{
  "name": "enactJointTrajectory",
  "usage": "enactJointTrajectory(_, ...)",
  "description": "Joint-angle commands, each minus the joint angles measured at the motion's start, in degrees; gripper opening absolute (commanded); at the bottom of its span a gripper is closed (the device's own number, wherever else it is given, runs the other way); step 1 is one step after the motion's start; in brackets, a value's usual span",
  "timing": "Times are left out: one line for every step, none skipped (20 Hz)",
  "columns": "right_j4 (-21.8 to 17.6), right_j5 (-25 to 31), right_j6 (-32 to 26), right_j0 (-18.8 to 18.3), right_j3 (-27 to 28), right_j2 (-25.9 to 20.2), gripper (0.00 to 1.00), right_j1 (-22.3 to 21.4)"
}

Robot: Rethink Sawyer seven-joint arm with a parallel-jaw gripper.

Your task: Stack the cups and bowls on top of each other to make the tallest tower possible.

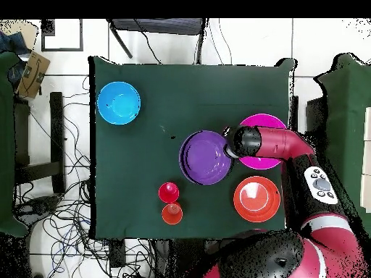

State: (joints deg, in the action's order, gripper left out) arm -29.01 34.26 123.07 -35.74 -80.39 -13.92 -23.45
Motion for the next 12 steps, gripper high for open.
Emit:
enactJointTrajectory(-6.19,-4.79,-7.89,-0.67,-1.73,-1.56,1.00,3.58)
enactJointTrajectory(-6.12,-4.83,-7.97,-0.71,-1.80,-1.57,1.00,3.61)
enactJointTrajectory(-5.99,-4.69,-7.98,-0.64,-1.63,-1.57,1.00,3.62)
enactJointTrajectory(-5.96,-4.70,-7.85,-0.55,-1.59,-1.51,1.00,3.66)
enactJointTrajectory(-5.85,-4.53,-7.84,-0.53,-1.50,-1.53,1.00,3.64)
enactJointTrajectory(-5.90,-4.51,-7.71,-0.39,-1.43,-1.40,1.00,3.56)
enactJointTrajectory(-5.88,-4.35,-7.90,-0.46,-1.61,-1.38,1.00,3.33)
enactJointTrajectory(-5.82,-4.02,-8.11,-0.48,-1.71,-1.37,1.00,3.01)
enactJointTrajectory(-5.78,-3.72,-8.32,-0.54,-2.16,-1.33,1.00,2.47)
enactJointTrajectory(-5.73,-3.42,-8.52,-0.61,-2.62,-1.29,1.00,1.94)
enactJointTrajectory(-5.71,-3.17,-8.81,-0.81,-3.03,-1.29,1.00,1.42)
enactJointTrajectory(-5.66,-2.92,-8.94,-0.86,-3.27,-1.26,1.00,1.07)
